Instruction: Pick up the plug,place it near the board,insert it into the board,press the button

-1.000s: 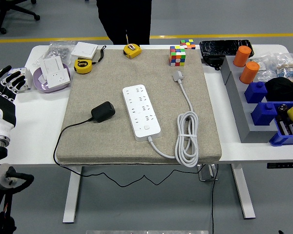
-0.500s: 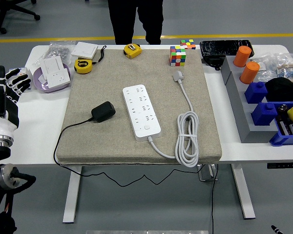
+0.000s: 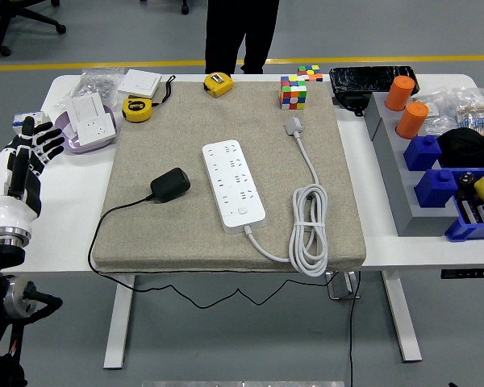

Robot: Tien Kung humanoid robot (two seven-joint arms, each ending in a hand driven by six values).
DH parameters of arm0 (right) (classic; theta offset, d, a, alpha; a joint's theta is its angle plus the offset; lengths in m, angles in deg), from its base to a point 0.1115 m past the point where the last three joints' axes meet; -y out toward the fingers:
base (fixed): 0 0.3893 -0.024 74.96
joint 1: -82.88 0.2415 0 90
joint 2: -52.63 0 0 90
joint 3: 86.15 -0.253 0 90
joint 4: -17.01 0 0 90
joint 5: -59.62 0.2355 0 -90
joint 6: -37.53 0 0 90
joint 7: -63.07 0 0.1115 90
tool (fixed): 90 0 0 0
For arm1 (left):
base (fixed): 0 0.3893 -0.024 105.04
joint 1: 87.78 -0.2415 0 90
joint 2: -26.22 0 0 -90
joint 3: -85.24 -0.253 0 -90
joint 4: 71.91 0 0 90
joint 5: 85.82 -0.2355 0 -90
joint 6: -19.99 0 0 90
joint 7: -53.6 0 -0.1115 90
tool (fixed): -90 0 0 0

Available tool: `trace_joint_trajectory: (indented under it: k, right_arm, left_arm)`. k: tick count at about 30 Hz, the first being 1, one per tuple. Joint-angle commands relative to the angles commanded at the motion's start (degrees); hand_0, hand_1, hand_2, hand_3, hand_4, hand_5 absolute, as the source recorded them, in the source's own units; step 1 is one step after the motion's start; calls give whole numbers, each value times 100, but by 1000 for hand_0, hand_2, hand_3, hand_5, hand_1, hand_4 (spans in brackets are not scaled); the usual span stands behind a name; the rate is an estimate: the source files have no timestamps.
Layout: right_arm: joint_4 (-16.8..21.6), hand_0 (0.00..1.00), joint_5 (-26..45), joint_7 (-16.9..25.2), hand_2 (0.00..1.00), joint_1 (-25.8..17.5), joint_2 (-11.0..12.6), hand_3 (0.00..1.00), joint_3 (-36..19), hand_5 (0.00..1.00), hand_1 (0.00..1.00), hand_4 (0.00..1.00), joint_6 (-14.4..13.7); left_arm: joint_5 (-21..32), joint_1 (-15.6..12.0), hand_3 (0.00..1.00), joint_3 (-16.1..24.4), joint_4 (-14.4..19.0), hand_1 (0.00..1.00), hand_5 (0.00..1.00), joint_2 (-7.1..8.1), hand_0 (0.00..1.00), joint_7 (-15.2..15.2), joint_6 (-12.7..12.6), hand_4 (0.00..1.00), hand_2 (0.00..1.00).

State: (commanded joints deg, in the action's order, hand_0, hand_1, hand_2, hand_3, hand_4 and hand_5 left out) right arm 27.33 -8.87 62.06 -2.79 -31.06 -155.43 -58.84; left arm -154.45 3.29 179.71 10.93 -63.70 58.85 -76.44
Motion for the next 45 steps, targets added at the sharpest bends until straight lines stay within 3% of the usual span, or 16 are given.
trace_joint_trajectory:
  k: [16,21,22,27,28,33,34,39,40,45]
  right_arm:
    - [0,767,206,54,762,2,-80,804,223,875,769,998,59]
    - [0,767,169,34,762,14,-96,804,109,875,769,998,63]
    - [0,766,122,20,765,23,-98,804,36,882,770,998,58]
    - [0,766,54,0,765,42,-84,804,-98,882,770,998,48]
    - [0,768,13,-10,765,47,-82,804,-156,890,772,998,46]
    - [0,768,-138,-52,765,42,-79,804,-368,890,772,998,44]
    - [0,767,-138,-51,765,40,-80,803,-380,898,773,998,44]
    - [0,767,-91,-32,765,62,-81,803,-369,898,773,998,46]
    - [0,768,-62,-21,765,68,-81,804,-354,910,773,998,45]
    - [0,768,-37,-12,765,98,-83,804,-347,910,773,998,40]
  left_arm:
    - [-260,-68,660,7,62,715,659,35,713,-66,57,998,674]
    - [-1165,21,660,-76,180,715,659,146,713,-210,-59,998,674]
    - [-1412,64,803,-114,199,910,384,186,859,-243,-112,998,824]
    - [-2560,250,803,-308,309,910,384,274,859,-386,-343,998,824]
    - [-2804,312,940,-392,326,998,253,297,953,-425,-381,998,970]
    - [-3996,588,940,-931,295,998,253,355,953,-661,-428,998,970]
    - [-4331,637,942,-1075,251,928,20,369,852,-701,-460,998,945]
    - [-5316,863,942,-1764,-93,928,20,436,852,-810,-503,998,945]
    - [-5373,901,919,-1934,-184,903,2,427,818,-817,-495,998,908]
    - [-5190,1108,919,-2500,-716,903,2,276,818,-757,-504,998,908]
